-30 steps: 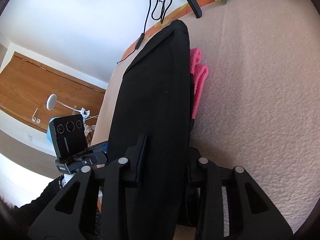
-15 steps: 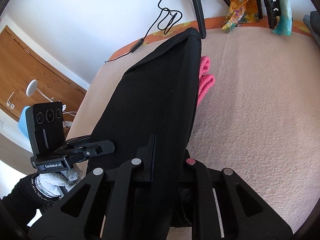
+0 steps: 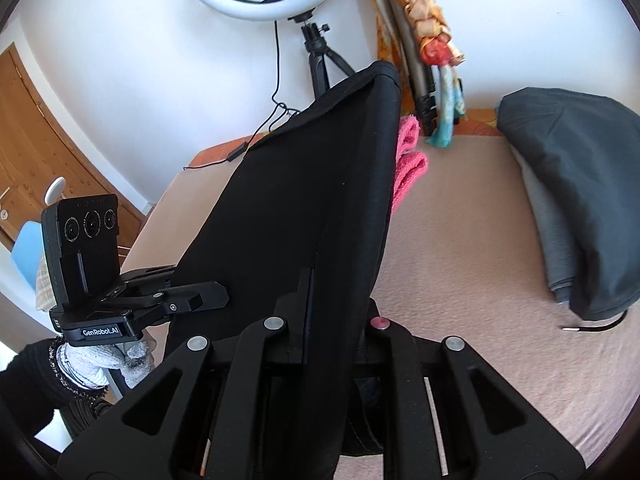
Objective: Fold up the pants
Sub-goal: 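Carry the bundle with both tools onto the grey clothes pile and release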
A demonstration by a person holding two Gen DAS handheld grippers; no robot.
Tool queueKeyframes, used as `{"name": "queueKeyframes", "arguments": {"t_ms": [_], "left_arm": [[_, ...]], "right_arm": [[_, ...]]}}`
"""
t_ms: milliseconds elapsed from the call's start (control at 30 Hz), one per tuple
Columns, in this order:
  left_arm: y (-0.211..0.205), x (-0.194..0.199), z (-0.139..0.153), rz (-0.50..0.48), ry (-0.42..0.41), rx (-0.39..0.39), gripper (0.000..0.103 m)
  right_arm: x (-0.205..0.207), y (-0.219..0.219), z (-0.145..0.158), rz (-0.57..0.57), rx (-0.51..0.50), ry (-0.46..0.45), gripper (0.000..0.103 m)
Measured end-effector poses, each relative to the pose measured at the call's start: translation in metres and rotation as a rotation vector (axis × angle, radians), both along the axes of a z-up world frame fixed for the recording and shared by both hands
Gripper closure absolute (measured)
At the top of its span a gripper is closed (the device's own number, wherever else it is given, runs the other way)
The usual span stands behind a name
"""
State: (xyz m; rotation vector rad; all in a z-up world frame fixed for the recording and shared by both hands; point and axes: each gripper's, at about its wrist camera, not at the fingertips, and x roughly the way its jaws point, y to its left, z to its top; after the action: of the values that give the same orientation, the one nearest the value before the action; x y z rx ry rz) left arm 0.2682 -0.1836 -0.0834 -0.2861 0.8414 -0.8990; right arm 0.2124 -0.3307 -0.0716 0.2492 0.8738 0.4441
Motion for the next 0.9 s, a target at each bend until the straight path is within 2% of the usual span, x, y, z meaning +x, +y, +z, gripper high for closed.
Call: {"name": "queueKeyframes", "arguments": {"t_ms": [433,667,900], "left_arm": [[-0.17,0.038,0.055,-0.168,-0.18,-0.024,0.084],[-0.237,0.065,0.053,-0.191,-0.218,0.006,0.084],[-0.265,0.09,0.029,-0.172,-0.19,0.041,0.084]], "right_arm": [[-0.012,-0.16,0.069,-0.237,-0.132,-0.13,0.091],[0.03,-0.217,0.065,-0.302,-0.195,-0.13,0.091],[0.059,-0.252,0.04,-0.324,-0.191,-0.104,0.091]]}}
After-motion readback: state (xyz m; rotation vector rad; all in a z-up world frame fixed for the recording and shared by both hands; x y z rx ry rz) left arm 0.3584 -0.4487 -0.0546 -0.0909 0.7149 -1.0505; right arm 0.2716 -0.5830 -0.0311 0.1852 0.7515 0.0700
